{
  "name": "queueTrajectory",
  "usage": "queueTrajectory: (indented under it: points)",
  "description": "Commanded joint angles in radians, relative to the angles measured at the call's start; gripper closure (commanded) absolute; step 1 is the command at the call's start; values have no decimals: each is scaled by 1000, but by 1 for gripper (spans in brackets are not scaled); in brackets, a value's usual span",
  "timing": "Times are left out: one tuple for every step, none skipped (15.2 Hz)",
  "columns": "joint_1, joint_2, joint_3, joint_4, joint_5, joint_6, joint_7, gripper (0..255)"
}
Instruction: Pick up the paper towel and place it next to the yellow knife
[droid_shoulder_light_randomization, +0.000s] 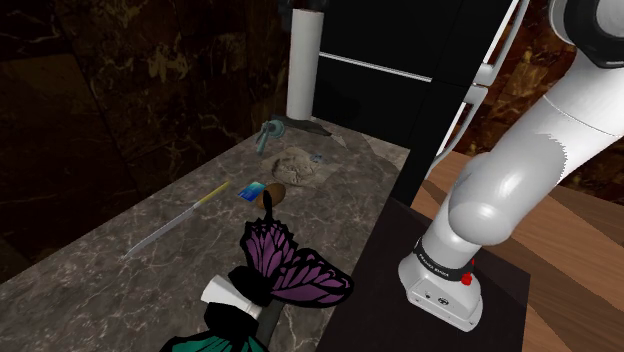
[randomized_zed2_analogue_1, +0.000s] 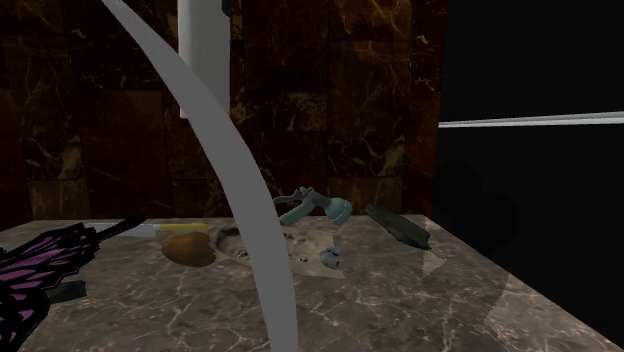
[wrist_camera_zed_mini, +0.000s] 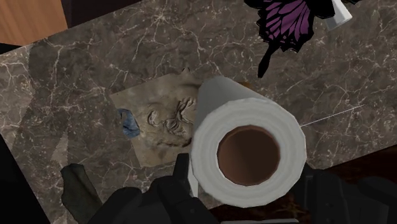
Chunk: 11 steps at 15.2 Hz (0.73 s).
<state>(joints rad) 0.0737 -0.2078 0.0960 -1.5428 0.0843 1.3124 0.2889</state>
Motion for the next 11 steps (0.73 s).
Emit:
queueTrajectory:
  points:
    - [20, 11, 34, 11, 7, 4, 57, 255]
    - [30, 18, 50, 19, 10, 6, 83, 255]
    - [40, 27, 66, 28, 12, 7, 110, 255]
    - [50, 37, 83, 39, 14, 8, 136, 255]
    - [60, 47, 99, 50, 15, 10, 163, 255]
    - [70, 60, 115, 64, 15, 10, 190, 255]
    - [81, 73, 131, 78, 15, 11, 217, 255]
    - [92, 88, 147, 95, 13, 11, 244, 255]
    - [103, 104, 163, 113, 11, 11, 272, 255]
    - [115, 121, 179, 132, 8, 11, 299, 255]
    - [127, 140, 196, 153, 4, 10, 327, 255]
